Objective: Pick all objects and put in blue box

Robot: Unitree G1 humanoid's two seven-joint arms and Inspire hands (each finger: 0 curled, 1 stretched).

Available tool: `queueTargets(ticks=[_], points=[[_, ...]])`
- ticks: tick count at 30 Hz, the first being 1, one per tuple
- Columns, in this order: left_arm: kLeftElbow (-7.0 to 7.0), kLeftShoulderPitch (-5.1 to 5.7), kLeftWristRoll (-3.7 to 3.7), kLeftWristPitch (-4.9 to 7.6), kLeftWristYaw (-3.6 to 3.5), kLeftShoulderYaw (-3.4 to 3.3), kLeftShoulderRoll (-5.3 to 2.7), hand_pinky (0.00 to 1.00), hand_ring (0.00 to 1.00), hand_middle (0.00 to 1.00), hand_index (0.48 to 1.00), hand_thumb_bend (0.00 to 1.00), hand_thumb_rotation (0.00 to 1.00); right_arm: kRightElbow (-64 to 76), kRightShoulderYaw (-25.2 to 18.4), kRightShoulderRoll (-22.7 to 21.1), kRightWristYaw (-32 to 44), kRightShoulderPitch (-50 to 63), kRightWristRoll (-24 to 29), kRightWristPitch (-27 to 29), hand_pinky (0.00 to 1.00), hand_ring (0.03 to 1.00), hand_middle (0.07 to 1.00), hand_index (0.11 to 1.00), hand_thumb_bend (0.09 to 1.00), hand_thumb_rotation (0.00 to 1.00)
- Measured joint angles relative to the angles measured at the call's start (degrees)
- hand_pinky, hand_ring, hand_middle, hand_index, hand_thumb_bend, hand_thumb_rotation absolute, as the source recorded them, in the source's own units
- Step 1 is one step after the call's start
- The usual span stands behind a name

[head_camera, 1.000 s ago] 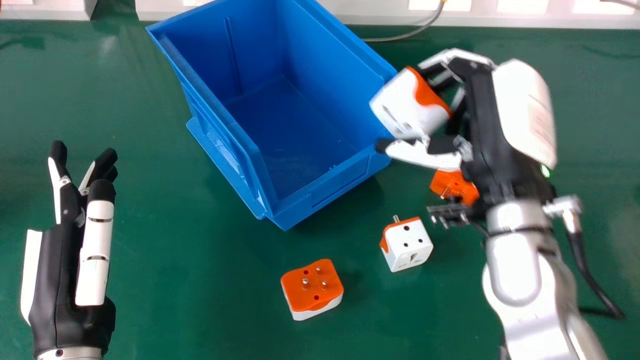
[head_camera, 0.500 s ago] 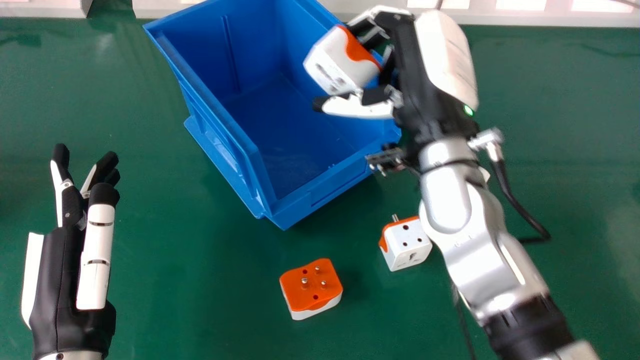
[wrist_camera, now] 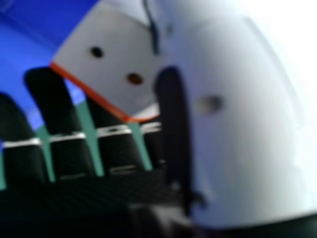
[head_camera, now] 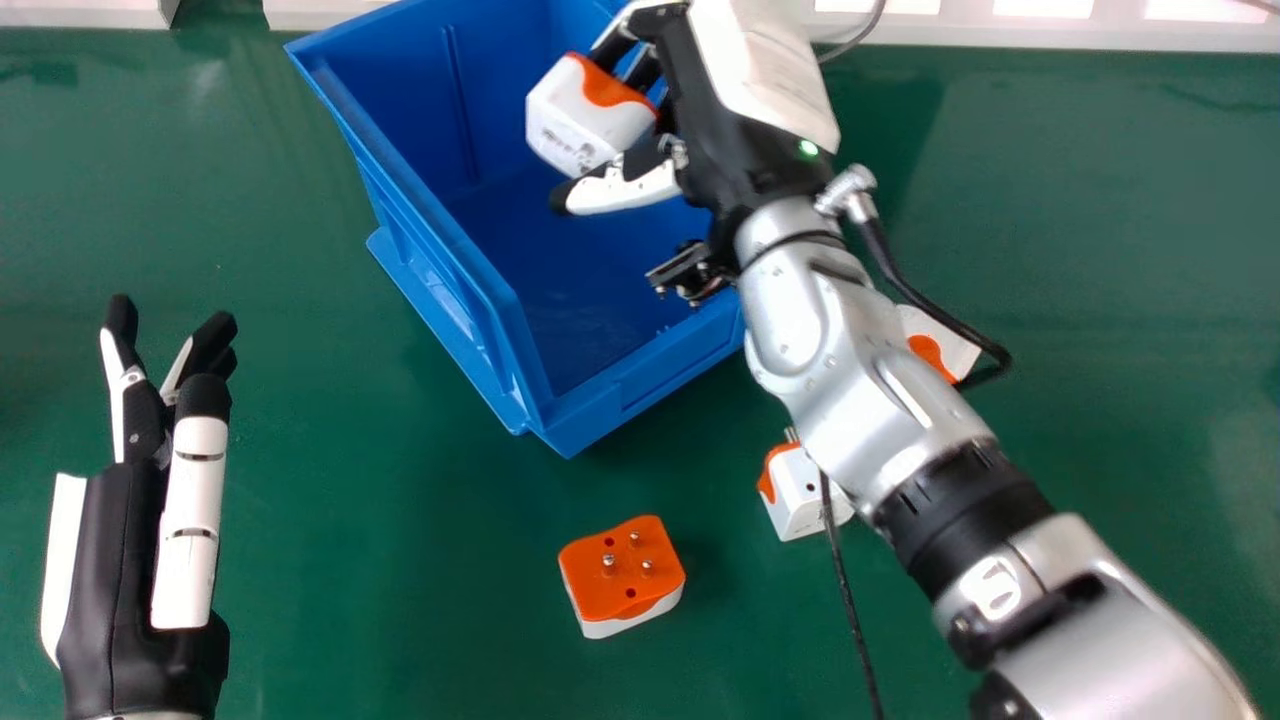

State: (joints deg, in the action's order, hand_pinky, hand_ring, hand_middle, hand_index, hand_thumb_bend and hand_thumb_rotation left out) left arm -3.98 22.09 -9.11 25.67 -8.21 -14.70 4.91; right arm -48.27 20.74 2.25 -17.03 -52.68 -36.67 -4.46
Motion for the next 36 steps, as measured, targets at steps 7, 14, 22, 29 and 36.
queueTargets(ticks=[7,14,22,29,36], points=[[-0.39,0.88,-0.02,0.05,0.23,0.01,-0.08,0.96,0.94,0.93,0.946,0.38,0.92,-11.8,4.6,1.8,-0.4,-5.9,-2.1,-2.0,0.27,0.416,0.506,0.555,0.488,0.0],[-1.35,1.41,0.11,0.06,0.78,0.17,-0.53,0.96,0.95,0.93,0.949,0.37,0.93,-16.9,8.0,1.8,-0.5,-7.7,-2.8,-2.6,0.28,0.434,0.536,0.536,0.488,0.0],[-1.82,1.43,0.06,-0.03,0.9,0.58,-1.21,0.96,0.95,0.93,0.948,0.36,0.91,-17.3,8.1,1.6,1.3,-7.7,-1.3,-1.6,0.3,0.43,0.51,0.591,0.483,0.0],[-1.8,1.3,0.61,-0.05,1.68,0.82,-1.25,0.96,0.94,0.92,0.94,0.39,0.92,-15.8,7.5,0.8,1.7,-7.3,0.1,-0.3,0.65,0.797,0.872,0.867,0.443,0.23],[-1.8,0.72,0.83,-0.04,2.02,1.07,-1.24,0.95,0.94,0.93,0.939,0.43,0.92,-12.9,7.5,0.1,2.4,-6.4,0.1,-0.3,0.73,0.867,0.933,0.928,0.427,0.36]])
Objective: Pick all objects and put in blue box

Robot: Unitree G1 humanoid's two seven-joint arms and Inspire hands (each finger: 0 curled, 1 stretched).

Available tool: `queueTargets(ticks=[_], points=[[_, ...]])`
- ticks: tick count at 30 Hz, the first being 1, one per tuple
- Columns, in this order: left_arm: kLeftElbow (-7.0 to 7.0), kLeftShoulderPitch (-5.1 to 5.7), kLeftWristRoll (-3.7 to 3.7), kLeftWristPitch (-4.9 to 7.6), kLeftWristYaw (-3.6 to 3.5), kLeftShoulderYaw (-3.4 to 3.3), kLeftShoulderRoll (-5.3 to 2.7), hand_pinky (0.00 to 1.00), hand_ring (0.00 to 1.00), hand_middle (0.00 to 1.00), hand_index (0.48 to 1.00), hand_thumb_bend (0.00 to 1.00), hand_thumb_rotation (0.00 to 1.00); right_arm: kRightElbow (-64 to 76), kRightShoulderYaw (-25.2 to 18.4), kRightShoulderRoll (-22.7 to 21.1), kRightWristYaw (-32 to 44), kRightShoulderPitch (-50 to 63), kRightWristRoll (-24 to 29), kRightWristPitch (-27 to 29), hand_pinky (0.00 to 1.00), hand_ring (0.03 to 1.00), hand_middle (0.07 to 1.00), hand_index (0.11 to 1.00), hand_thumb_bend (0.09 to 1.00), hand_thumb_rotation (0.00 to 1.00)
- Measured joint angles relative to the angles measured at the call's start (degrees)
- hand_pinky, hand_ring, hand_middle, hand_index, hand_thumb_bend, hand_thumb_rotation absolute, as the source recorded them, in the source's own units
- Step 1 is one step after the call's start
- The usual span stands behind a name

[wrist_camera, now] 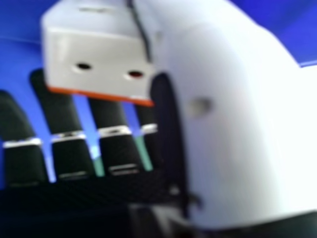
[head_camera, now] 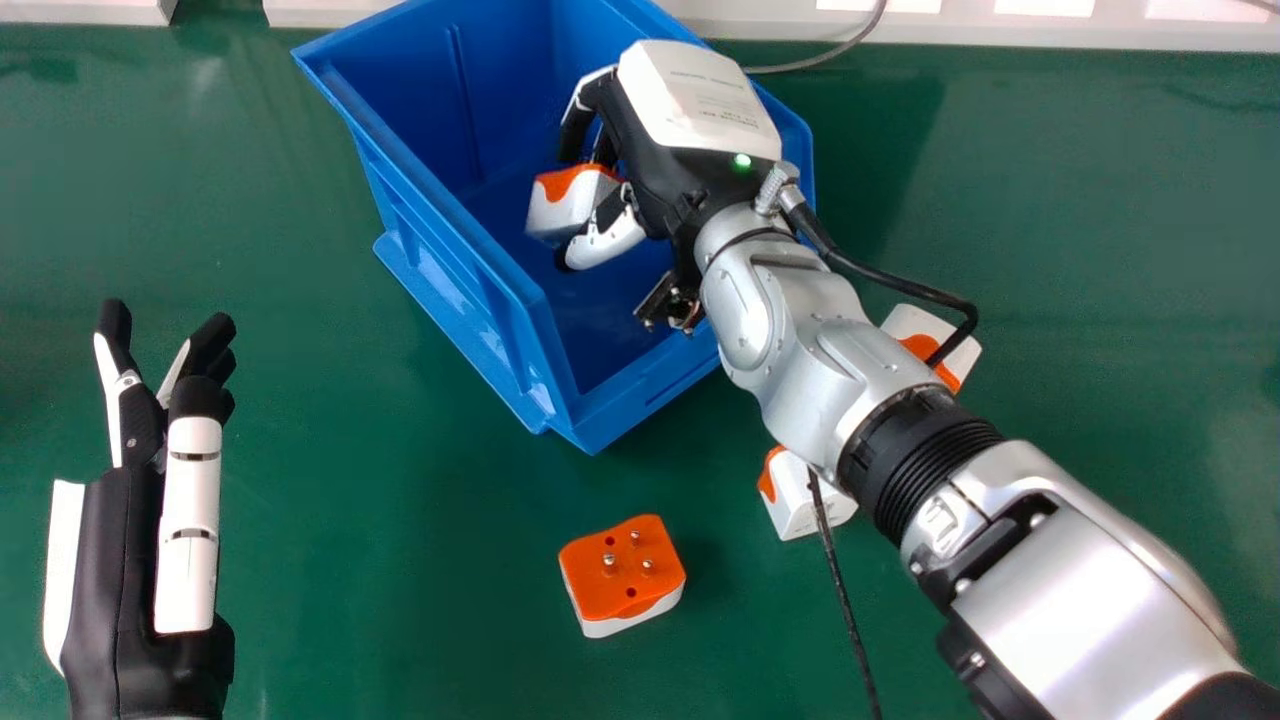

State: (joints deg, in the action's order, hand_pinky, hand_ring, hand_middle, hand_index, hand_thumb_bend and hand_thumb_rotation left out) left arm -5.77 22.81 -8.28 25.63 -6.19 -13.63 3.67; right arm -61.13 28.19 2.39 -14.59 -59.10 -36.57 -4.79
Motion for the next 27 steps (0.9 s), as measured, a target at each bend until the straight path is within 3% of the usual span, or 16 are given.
queueTargets(ticks=[6,10,18,27], points=[[0.04,-0.64,0.52,0.0,0.04,0.41,0.0,0.94,0.94,0.92,0.937,0.46,0.91,3.0,0.4,-0.8,1.3,0.8,-0.2,-0.6,0.76,0.92,0.994,0.972,0.473,0.35],[0.04,-0.78,1.48,0.0,0.47,0.49,0.0,0.93,0.93,0.92,0.934,0.48,0.9,5.6,0.7,-1.0,1.9,1.0,-0.2,-1.3,0.8,0.975,1.0,0.998,0.518,0.35],[-0.02,-0.87,1.47,-0.12,0.59,1.18,-0.03,0.95,0.94,0.93,0.949,0.48,0.9,16.9,0.5,-2.9,2.8,4.7,-0.2,-3.7,0.79,0.968,1.0,0.983,0.493,0.37],[-0.04,-0.86,1.51,-0.56,1.14,1.77,-0.55,0.96,0.94,0.93,0.947,0.47,0.88,49.2,-0.8,-8.1,3.4,21.5,-3.7,-7.7,0.77,0.946,1.0,0.966,0.46,0.46]])
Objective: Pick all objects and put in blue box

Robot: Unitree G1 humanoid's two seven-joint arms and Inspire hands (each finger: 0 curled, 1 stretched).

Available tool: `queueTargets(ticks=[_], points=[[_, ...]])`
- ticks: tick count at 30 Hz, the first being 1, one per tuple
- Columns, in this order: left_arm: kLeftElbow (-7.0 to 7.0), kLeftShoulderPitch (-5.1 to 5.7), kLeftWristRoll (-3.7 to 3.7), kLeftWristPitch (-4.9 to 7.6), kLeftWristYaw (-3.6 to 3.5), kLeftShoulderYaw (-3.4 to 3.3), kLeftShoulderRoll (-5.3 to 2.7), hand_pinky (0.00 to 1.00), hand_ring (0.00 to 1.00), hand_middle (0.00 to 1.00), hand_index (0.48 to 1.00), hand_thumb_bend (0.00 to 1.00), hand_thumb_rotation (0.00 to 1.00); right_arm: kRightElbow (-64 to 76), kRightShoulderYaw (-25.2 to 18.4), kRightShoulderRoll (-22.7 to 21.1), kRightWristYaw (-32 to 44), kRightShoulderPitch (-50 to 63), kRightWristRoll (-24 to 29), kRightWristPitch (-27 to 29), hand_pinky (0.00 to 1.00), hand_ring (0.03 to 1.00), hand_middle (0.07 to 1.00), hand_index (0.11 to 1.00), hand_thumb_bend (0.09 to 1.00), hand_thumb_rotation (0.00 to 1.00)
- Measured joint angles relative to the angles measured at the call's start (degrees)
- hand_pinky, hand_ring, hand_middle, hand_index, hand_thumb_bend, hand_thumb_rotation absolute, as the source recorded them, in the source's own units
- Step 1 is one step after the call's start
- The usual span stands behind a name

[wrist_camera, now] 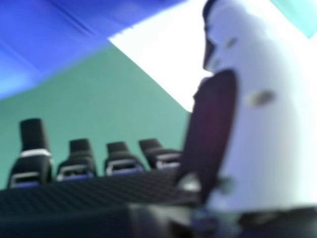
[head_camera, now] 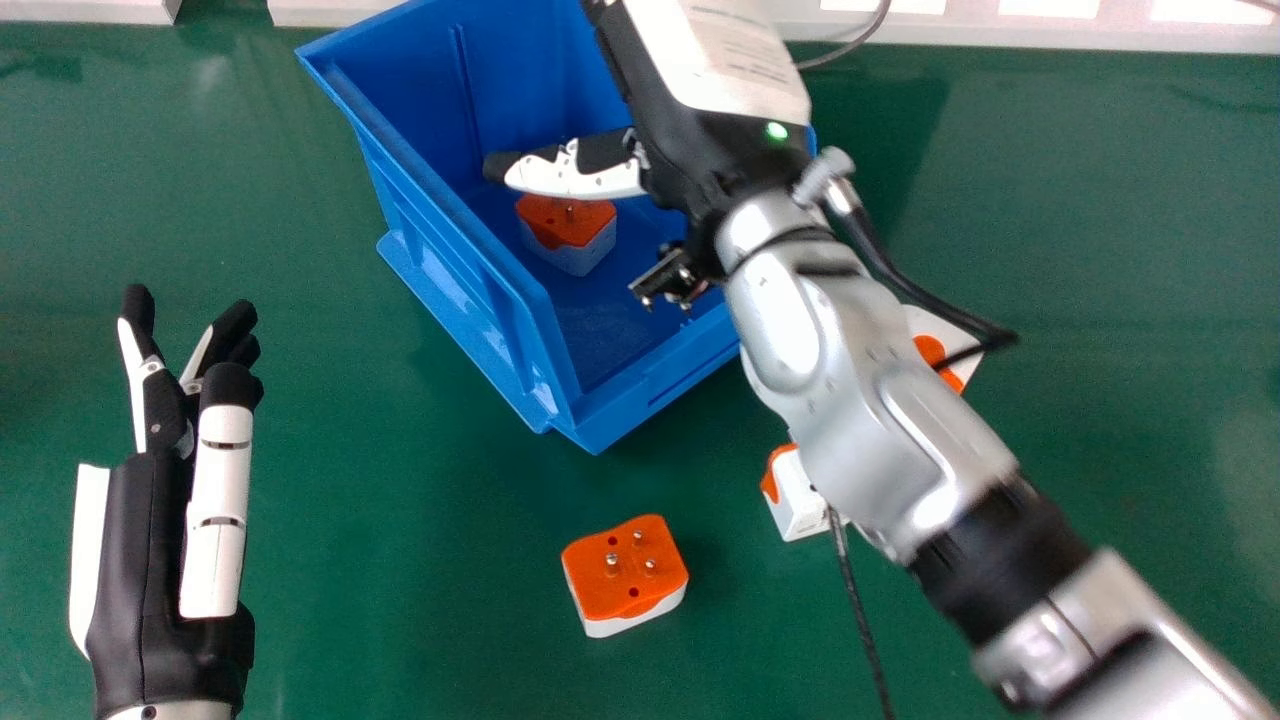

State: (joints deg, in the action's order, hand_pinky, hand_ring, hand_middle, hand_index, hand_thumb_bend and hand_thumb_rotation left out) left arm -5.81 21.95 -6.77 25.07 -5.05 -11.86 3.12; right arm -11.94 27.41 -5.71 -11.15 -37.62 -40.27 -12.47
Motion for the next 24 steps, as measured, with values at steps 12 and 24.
queueTargets(ticks=[12,24], points=[[0.57,-0.25,0.19,-0.61,0.72,1.06,-0.79,0.96,0.94,0.92,0.941,0.44,0.91,29.5,-4.4,-7.5,1.2,29.5,-2.7,2.6,0.79,0.93,0.969,0.961,0.47,0.47],[1.04,-0.86,0.1,-0.66,1.09,1.5,-0.88,0.96,0.94,0.92,0.938,0.41,0.89,34.9,-9.1,-10.2,-3.7,51.9,-3.3,11.8,0.79,0.91,0.941,0.935,0.455,0.51]])
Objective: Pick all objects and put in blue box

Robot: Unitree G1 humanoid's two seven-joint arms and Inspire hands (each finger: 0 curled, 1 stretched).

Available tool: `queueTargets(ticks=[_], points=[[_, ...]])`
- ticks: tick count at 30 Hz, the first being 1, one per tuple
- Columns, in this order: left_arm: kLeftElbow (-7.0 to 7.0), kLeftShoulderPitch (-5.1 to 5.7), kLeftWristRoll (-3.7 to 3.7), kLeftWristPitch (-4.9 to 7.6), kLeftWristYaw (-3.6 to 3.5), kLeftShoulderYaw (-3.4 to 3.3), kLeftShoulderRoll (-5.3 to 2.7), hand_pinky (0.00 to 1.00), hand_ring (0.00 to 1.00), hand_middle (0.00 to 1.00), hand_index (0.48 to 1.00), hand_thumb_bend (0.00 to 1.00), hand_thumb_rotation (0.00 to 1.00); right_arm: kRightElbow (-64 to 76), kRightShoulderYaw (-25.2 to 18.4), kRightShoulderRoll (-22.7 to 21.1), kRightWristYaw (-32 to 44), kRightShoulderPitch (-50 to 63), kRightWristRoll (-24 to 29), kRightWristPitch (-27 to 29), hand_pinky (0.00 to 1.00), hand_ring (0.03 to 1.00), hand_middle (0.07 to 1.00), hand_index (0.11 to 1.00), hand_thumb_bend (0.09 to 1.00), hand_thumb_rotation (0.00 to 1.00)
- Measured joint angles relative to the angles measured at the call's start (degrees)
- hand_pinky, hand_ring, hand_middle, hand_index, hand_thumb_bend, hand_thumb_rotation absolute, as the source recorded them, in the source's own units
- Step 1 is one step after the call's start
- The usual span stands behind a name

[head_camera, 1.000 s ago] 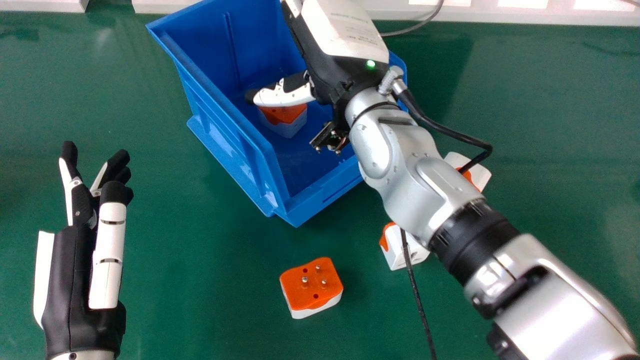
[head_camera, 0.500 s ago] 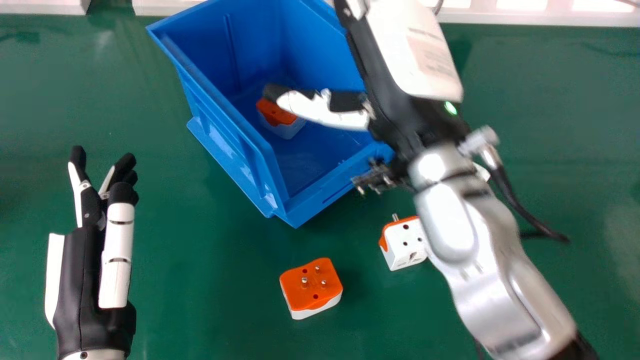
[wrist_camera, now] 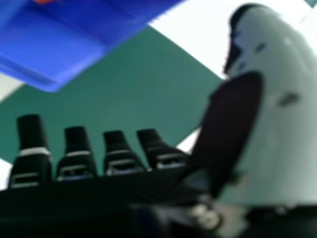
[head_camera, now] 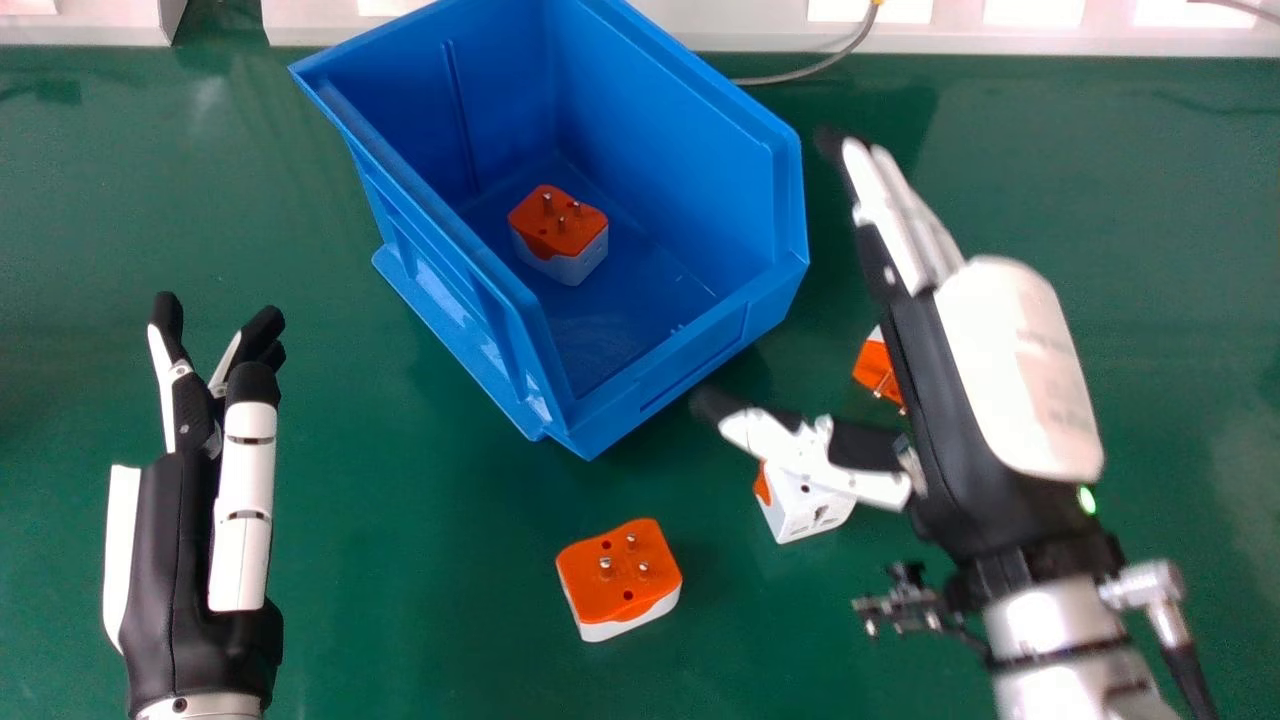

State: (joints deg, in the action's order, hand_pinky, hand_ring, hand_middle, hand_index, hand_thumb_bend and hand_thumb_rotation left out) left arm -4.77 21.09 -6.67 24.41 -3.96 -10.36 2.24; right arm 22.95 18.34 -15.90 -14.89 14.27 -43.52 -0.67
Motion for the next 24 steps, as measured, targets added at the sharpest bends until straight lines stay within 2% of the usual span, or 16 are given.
queueTargets(ticks=[3,9,14,24], points=[[0.07,0.06,-0.02,0.0,0.01,-0.06,0.02,0.95,0.93,0.92,0.938,0.42,0.89,-0.6,-0.3,-0.2,-0.1,3.2,-0.1,1.4,0.78,0.9,0.935,0.928,0.461,0.5],[0.12,0.06,-0.08,0.01,-0.07,-0.18,0.37,0.95,0.94,0.92,0.936,0.47,0.87,-7.4,-0.4,-0.5,-1.8,4.7,-0.7,3.7,0.73,0.858,0.895,0.88,0.485,0.4],[0.12,-0.14,-0.41,-0.03,-0.66,-0.26,0.49,0.94,0.93,0.92,0.935,0.43,0.87,-12.3,-0.3,0.1,-2.6,3.3,-2.0,3.9,0.71,0.842,0.881,0.866,0.492,0.42],[0.26,-1.14,-0.47,-0.04,-0.87,-1.03,0.71,0.96,0.94,0.92,0.937,0.45,0.88,-21.1,0.1,1.6,-3.6,-2.7,-2.1,3.7,0.72,0.839,0.874,0.856,0.476,0.46]])
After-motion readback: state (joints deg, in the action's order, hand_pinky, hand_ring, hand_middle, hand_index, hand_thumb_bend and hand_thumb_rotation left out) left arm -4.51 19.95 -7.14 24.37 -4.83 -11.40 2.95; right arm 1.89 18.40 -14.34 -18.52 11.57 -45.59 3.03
